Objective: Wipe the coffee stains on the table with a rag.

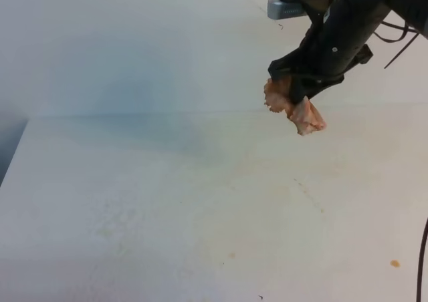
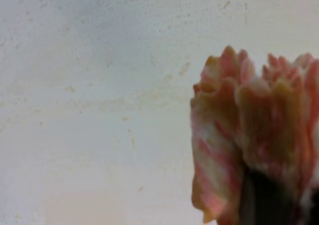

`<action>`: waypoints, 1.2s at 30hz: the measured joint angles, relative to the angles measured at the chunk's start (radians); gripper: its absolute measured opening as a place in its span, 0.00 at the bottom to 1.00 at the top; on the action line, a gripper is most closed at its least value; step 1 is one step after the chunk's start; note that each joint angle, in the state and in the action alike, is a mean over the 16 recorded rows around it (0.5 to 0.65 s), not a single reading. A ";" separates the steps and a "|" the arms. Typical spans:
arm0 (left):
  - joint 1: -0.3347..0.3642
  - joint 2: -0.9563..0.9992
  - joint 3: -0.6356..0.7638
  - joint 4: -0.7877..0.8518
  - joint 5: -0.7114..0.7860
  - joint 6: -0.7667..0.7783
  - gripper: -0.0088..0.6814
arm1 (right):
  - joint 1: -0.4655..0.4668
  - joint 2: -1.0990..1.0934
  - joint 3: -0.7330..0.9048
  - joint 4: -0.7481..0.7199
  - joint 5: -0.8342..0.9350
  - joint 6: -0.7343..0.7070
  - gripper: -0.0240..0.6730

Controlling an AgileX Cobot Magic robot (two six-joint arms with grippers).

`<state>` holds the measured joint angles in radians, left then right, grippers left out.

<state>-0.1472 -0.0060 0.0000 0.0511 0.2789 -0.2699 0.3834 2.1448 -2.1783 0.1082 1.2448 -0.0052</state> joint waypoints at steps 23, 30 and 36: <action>0.000 0.006 0.000 0.000 0.005 0.000 0.01 | 0.001 -0.280 0.028 -0.026 0.002 -0.037 0.12; 0.000 0.006 0.000 0.000 0.005 0.000 0.01 | 0.001 -0.505 0.177 -0.040 0.003 -0.061 0.04; 0.000 0.002 0.000 0.000 0.004 0.000 0.01 | 0.001 -0.716 0.420 -0.043 0.003 -0.091 0.03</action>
<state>-0.1474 -0.0036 0.0000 0.0511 0.2825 -0.2699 0.3843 1.4284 -1.7583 0.0650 1.2474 -0.0960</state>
